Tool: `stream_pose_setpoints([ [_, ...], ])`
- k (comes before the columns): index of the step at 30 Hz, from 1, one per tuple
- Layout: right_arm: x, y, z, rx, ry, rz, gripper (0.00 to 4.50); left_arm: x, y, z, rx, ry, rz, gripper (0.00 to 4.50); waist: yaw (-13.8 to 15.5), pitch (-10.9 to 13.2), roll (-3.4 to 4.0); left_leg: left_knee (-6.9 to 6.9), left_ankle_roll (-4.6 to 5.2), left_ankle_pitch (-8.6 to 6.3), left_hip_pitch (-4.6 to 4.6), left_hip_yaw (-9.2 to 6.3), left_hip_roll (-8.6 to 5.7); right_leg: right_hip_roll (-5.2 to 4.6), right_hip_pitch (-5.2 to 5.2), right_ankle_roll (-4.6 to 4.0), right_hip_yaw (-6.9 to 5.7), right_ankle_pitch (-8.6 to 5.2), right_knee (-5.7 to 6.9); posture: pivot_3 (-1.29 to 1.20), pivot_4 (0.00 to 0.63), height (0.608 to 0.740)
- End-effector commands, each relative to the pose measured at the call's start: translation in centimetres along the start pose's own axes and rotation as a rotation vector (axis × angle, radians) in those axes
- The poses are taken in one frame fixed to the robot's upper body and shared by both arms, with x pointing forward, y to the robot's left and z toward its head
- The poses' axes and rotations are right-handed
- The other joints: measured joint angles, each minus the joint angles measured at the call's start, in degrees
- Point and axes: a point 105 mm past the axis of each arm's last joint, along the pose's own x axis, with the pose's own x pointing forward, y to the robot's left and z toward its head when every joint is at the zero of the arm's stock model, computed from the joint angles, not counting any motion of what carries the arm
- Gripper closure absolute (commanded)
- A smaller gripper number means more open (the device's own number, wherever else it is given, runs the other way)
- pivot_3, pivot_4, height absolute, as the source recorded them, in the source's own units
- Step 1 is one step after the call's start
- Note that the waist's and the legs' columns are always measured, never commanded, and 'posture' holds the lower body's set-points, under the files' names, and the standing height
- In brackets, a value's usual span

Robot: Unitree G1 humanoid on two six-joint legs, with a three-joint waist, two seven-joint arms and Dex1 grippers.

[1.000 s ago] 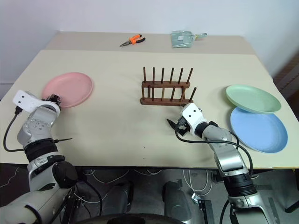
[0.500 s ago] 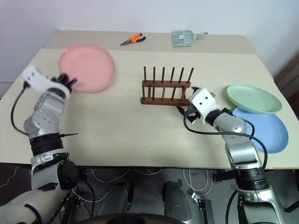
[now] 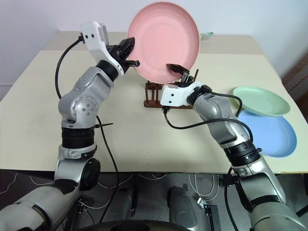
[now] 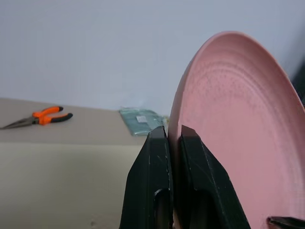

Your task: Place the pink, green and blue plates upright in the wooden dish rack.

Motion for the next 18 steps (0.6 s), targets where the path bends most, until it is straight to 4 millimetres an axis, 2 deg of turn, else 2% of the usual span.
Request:
stream_pose_setpoints([
  [1,-0.1,-1.1,0.0,-0.057,-0.003,-0.054,3.21,-0.4,-0.8,1.2,-0.049,-0.048,-0.027,4.5,0.0,0.0,-0.01,0.0,0.0,0.0,0.0,0.0,0.0,0.0,0.0,0.0,0.0,0.0,0.0,0.0,0.15,0.74],
  [2,-0.1,-1.1,0.0,-0.064,-0.001,-0.058,3.72,-0.4,-0.7,1.1,-0.066,-0.044,-0.023,4.5,0.0,0.0,-0.01,0.01,0.0,0.0,0.0,-0.01,0.0,0.0,0.0,0.0,0.0,0.0,0.0,0.0,0.15,0.74],
  [3,-0.1,-1.1,0.0,-0.067,-0.003,-0.064,4.28,-0.5,-0.7,1.0,-0.092,-0.041,-0.027,4.16,-0.01,0.0,-0.01,0.01,0.0,0.0,0.0,-0.01,0.0,0.01,0.0,0.0,0.0,0.0,0.01,0.0,0.15,0.74],
  [4,-0.1,-1.1,0.0,-0.067,-0.006,-0.07,4.5,-0.5,-0.7,0.9,-0.125,-0.036,-0.032,3.78,-0.02,0.0,-0.01,0.02,0.0,0.0,0.01,-0.01,0.0,0.0,0.01,0.0,0.0,0.0,0.01,0.0,0.15,0.74],
  [6,-0.2,-1.2,0.2,-0.07,-0.011,-0.083,4.5,-0.5,-0.4,1.2,-0.183,-0.05,-0.027,3.01,-0.01,0.01,-0.01,0.02,0.0,0.0,0.01,-0.01,0.0,0.0,0.01,0.0,0.0,0.0,0.01,0.0,0.15,0.74],
  [8,-0.3,-1.4,0.1,-0.073,0.0,-0.103,4.5,-0.6,0.4,3.0,-0.226,-0.138,-0.001,2.03,0.01,0.01,-0.01,0.04,0.0,0.0,0.0,-0.01,0.0,0.0,0.01,0.0,0.0,0.0,0.01,0.0,0.15,0.74],
  [11,-0.8,-2.1,-0.7,-0.009,0.03,-0.15,4.5,-1.1,4.0,5.7,-0.108,-0.272,0.153,0.65,-0.13,0.01,-0.01,0.04,-0.01,0.0,0.01,-0.02,0.0,0.02,0.01,-0.01,0.0,0.0,0.02,0.0,0.15,0.74],
  [12,-1.2,-2.5,-1.1,0.035,0.042,-0.173,4.5,-1.4,5.2,6.3,-0.022,-0.296,0.199,0.65,-0.2,0.01,-0.01,0.03,0.0,0.0,0.02,-0.02,0.0,0.03,0.01,-0.01,0.0,0.0,0.02,0.0,0.15,0.74],
  [14,-2.1,-3.7,-1.7,0.147,0.049,-0.232,4.5,-1.9,6.8,6.3,0.268,-0.265,0.228,0.65,-0.4,0.01,0.01,-0.01,0.0,0.0,0.06,0.0,0.01,0.05,0.01,-0.01,0.02,0.0,0.03,0.0,0.15,0.74],
  [16,-3.1,-4.7,-1.7,0.322,0.009,-0.285,4.5,-2.1,7.7,4.5,0.511,-0.164,0.18,0.65,-0.36,0.0,0.05,-0.04,0.0,0.0,0.07,0.01,0.01,0.06,0.01,-0.01,0.03,0.0,0.04,0.0,0.15,0.74],
  [18,-4.2,-5.8,-1.2,0.544,-0.067,-0.34,4.5,-2.7,7.3,1.8,0.541,-0.071,0.033,0.65,-0.15,-0.01,0.06,-0.05,0.01,0.0,0.06,0.02,0.0,0.03,0.04,-0.01,0.03,0.01,0.02,0.0,0.15,0.74],
])
